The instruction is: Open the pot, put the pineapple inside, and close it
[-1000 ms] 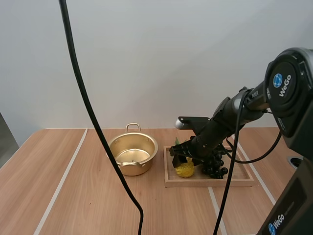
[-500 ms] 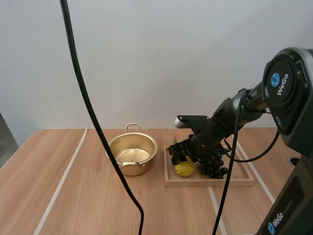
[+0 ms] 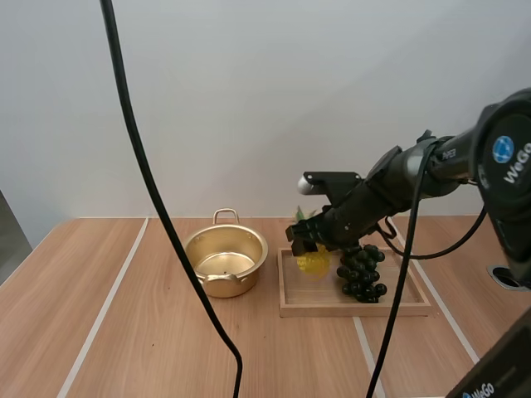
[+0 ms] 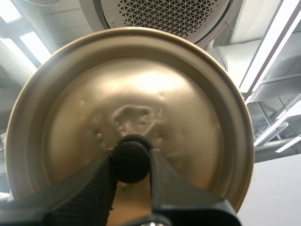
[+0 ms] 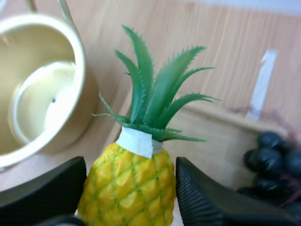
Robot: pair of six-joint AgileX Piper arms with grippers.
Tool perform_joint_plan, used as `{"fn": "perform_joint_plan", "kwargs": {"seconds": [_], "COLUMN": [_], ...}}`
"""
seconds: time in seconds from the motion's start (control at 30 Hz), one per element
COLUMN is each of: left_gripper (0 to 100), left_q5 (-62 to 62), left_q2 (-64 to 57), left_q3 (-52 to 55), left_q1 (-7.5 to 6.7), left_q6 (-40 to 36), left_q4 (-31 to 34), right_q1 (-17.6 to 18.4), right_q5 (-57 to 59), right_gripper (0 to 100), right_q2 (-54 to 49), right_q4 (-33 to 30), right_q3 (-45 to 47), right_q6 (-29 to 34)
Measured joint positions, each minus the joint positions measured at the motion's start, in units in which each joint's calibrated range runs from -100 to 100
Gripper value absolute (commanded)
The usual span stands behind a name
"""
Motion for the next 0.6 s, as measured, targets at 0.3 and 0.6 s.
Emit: {"fn": "perform_joint_plan", "kwargs": {"seconds": [0.3,0.6], "left_gripper": [0,0], "left_q5": [-1.4,-6.0], "left_q2": [-0.3,-1.4], "left_q3": [0.0,0.0], "left_q1": [0.0,0.0], "left_q6": [0.0,1.2], "left_q4": [0.1,0.4], "right_q1": [0.0,4.0], "right_q5": [-0.8,8.2], "right_gripper": [0,0], "right_q2": [-9.9,-6.1], "right_q4": [15.9,25.6], "right_q3": [-1.4,-2.3], "right_q6": [-15.0,-34.3]}}
